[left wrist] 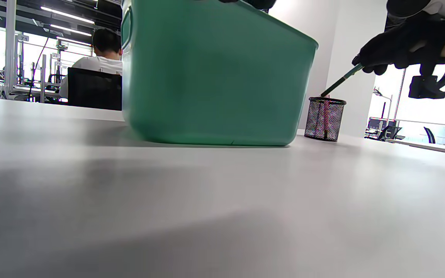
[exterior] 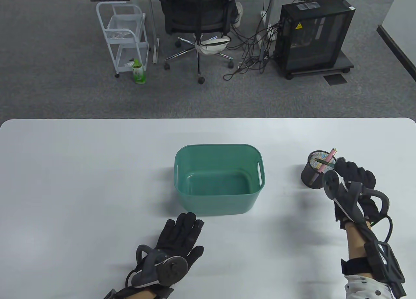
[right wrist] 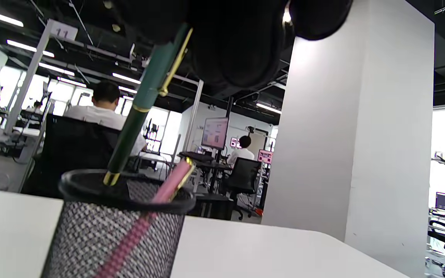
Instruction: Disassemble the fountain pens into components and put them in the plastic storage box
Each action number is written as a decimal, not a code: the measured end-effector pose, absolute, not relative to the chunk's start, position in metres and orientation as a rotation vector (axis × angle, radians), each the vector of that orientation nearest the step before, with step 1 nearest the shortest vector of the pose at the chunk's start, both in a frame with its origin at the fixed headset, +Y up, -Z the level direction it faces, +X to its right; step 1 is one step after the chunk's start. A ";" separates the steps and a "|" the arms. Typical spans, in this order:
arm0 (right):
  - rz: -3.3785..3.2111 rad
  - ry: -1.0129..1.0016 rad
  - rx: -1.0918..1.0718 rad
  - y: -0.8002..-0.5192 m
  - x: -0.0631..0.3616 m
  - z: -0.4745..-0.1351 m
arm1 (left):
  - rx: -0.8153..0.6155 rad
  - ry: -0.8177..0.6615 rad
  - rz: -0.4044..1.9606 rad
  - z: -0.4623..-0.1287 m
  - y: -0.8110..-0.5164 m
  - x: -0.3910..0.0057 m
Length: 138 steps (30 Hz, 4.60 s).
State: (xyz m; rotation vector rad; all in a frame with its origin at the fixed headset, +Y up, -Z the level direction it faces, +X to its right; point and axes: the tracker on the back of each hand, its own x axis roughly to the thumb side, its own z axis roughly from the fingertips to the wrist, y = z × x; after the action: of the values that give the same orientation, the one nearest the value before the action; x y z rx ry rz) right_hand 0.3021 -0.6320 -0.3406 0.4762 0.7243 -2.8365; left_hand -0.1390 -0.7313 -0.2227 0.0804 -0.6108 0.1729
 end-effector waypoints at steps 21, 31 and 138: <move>-3.016 1.466 -0.307 -0.572 0.178 -0.243 | 0.097 -0.612 0.170 -0.221 -0.731 -0.140; -3.103 1.627 -0.582 -0.574 0.147 -0.211 | 0.101 -0.613 0.165 -0.221 -0.731 -0.140; -3.323 1.079 -0.966 -0.630 0.100 -0.217 | 0.645 -0.758 0.948 -0.228 -0.598 -0.118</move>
State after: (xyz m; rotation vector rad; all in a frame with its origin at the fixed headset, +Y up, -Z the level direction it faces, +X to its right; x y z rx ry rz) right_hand 0.1003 -0.6296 -0.2169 -0.9661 1.0793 -3.3234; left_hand -0.1178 -0.5984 -0.2284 0.6454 -0.7577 0.9480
